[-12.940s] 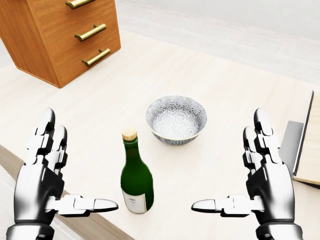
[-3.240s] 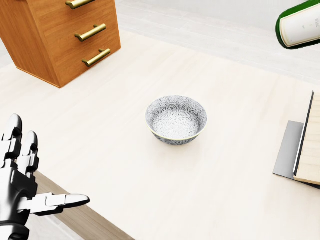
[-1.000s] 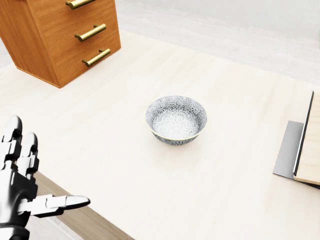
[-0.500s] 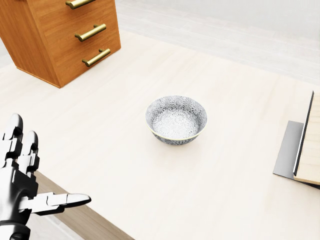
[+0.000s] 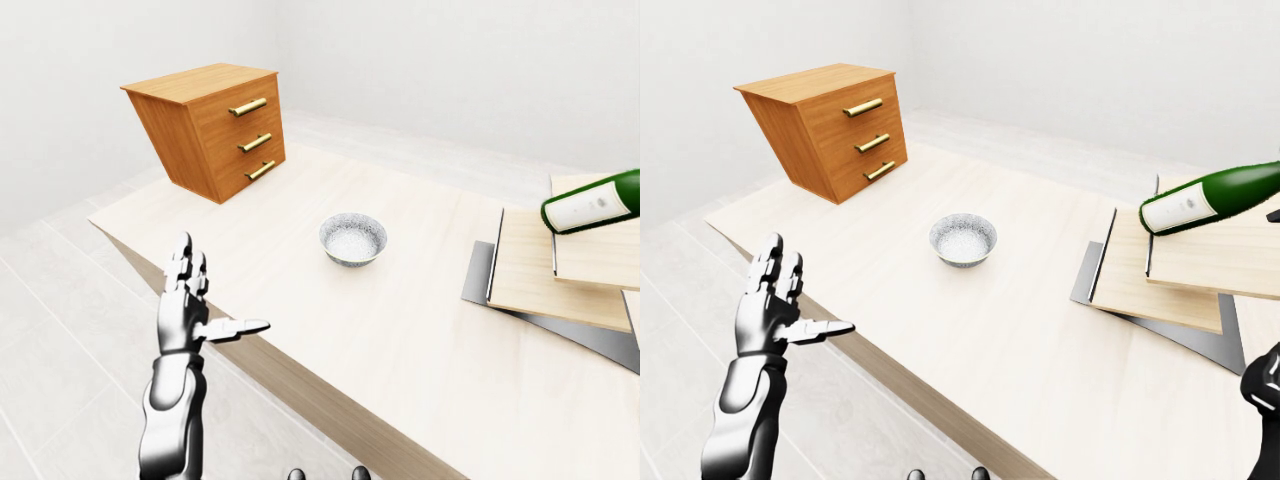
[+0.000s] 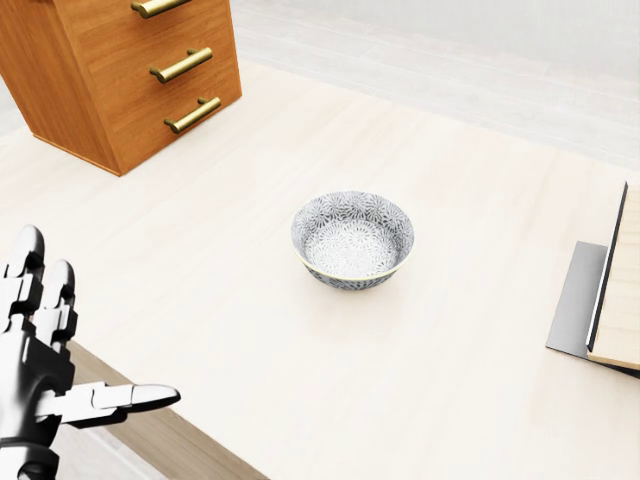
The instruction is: Put the wine bottle on the wine rack.
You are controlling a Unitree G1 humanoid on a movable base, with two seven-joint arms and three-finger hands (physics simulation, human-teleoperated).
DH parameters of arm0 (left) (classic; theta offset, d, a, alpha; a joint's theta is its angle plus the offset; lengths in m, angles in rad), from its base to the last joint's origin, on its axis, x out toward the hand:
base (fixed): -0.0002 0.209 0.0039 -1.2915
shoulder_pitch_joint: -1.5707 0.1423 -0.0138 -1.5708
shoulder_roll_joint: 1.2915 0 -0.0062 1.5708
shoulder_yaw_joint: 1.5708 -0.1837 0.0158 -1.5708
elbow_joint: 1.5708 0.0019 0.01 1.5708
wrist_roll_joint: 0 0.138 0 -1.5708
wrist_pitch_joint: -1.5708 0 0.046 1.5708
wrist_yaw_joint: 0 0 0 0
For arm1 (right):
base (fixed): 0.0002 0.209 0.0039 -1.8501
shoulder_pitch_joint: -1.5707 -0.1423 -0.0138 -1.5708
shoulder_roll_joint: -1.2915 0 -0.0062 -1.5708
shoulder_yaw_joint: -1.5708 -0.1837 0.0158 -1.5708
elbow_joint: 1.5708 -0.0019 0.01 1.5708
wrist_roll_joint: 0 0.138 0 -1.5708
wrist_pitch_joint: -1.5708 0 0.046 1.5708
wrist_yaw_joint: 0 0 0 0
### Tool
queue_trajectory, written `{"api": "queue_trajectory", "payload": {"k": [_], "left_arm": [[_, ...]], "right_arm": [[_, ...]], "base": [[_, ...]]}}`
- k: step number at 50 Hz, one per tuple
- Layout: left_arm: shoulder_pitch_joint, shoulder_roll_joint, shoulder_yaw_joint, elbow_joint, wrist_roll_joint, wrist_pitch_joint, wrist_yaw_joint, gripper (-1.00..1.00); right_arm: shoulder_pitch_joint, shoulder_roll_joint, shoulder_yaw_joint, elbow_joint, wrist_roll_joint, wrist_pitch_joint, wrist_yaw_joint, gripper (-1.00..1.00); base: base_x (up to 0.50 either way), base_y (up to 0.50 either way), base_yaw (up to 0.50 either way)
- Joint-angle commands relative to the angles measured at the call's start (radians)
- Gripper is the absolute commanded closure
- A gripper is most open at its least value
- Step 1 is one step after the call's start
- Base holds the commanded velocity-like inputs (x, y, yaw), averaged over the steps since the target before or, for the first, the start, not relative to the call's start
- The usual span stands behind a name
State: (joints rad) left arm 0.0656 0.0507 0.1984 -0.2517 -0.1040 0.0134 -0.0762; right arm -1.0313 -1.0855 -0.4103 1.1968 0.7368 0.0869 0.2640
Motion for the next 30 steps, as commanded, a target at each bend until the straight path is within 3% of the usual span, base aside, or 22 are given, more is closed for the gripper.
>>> {"api": "queue_trajectory", "payload": {"k": [1,17,30], "left_arm": [[-0.004,0.007,0.007,-0.009,-0.006,0.016,-0.001,-1.00],[-0.014,0.005,0.006,-0.006,-0.005,0.020,-0.001,-1.00],[-0.017,0.005,0.001,-0.003,-0.003,0.020,0.001,-1.00]], "right_arm": [[0.028,0.034,-0.021,0.062,0.062,0.000,-0.036,1.00],[0.125,-0.010,-0.054,0.084,0.092,0.000,-0.079,1.00],[0.099,-0.011,-0.038,0.096,0.068,0.000,-0.131,1.00]], "base": [[0.00,0.00,0.00],[0.00,0.00,0.00],[0.00,0.00,0.00]]}}
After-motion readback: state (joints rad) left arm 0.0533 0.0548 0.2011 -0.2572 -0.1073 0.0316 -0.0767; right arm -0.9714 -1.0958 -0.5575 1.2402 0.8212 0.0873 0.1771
